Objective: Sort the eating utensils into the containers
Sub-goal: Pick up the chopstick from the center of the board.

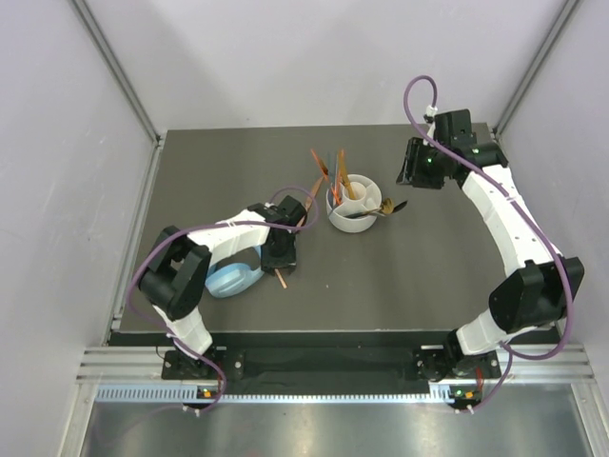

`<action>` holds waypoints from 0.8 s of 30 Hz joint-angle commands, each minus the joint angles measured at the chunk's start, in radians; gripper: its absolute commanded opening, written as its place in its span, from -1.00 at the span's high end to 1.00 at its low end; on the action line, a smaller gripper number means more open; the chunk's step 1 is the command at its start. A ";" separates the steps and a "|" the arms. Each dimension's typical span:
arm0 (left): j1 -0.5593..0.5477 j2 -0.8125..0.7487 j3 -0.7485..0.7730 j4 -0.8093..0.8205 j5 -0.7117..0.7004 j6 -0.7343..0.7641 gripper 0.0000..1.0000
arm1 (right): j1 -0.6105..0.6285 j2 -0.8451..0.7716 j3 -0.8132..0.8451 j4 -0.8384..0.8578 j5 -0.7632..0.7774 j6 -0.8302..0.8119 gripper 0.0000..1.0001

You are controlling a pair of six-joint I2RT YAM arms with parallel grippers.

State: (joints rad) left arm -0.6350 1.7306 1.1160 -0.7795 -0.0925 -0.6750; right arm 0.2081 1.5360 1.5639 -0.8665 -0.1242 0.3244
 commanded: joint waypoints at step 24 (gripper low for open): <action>-0.054 0.259 0.088 0.111 -0.007 0.104 1.00 | -0.010 -0.024 0.010 0.011 -0.003 0.002 0.07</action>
State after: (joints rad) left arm -0.6632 1.8736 1.2327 -0.7952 -0.0788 -0.6144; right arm 0.2081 1.5291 1.5578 -0.8673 -0.1257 0.3248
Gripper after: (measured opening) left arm 0.040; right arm 0.469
